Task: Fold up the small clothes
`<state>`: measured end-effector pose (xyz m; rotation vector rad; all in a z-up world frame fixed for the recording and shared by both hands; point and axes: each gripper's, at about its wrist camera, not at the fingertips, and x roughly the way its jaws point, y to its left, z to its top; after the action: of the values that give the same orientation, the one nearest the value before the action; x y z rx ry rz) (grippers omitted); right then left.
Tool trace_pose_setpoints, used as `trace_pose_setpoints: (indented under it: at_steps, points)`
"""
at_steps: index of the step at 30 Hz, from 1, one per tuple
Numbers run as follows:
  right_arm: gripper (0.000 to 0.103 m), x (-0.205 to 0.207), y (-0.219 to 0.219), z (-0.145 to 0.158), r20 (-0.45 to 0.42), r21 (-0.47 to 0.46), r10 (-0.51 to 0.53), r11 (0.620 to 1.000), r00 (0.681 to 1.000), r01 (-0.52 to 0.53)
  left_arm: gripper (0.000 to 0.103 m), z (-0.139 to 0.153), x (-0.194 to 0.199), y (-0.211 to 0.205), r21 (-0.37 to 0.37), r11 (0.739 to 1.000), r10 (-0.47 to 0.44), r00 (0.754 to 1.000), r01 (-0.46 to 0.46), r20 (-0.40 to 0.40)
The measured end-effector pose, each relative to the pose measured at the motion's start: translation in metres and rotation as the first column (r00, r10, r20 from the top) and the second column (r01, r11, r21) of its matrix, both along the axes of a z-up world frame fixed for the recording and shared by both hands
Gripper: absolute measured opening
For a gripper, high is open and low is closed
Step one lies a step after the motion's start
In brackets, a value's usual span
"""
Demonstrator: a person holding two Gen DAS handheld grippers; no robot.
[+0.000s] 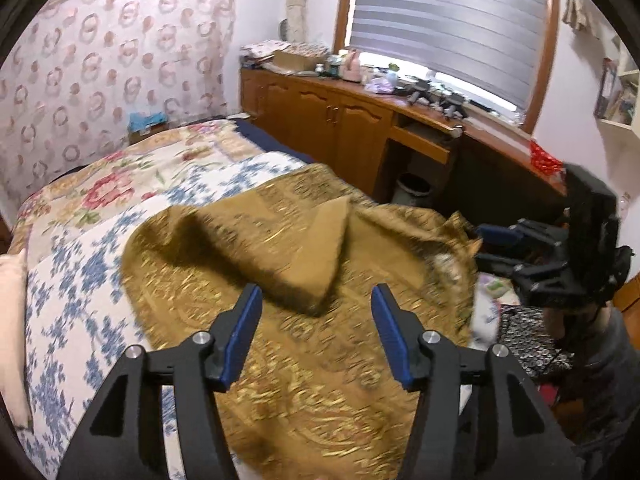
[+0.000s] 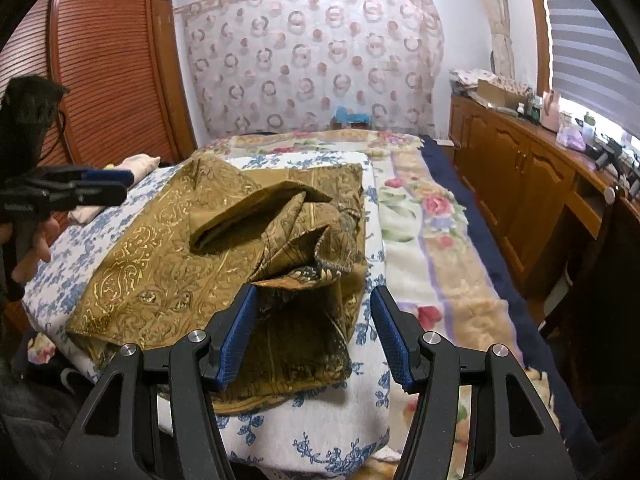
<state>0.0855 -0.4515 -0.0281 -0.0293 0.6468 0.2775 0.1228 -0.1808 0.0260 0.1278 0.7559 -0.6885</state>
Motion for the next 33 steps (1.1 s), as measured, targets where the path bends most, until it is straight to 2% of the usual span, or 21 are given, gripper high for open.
trace_pose_setpoints:
  at_steps: [7,15,21,26,33]
  points:
    - [0.06,-0.001,0.005,0.007,0.02,-0.018,0.005,1.0,1.0,-0.004,0.056,-0.018,0.004,0.021,0.019,0.998,0.068,0.998,-0.067,-0.017]
    - [0.06,0.0,0.011,0.023,0.054,-0.032,0.015,0.999,0.998,-0.013,0.056,-0.023,0.006,0.035,0.025,0.992,0.125,0.992,-0.125,-0.01]
    - [0.06,0.018,0.035,0.027,0.058,-0.091,0.08,0.993,0.995,-0.074,0.056,-0.025,0.007,0.046,0.017,0.988,0.155,0.988,-0.156,0.003]
    - [0.06,0.046,0.065,0.026,0.031,-0.13,0.156,0.98,0.987,-0.151,0.056,-0.029,0.013,0.057,0.025,0.983,0.183,0.983,-0.183,0.008]
    - [0.06,0.088,0.105,0.017,-0.054,-0.113,0.24,0.963,0.969,-0.244,0.056,-0.039,0.024,0.077,0.051,0.975,0.214,0.977,-0.215,0.02]
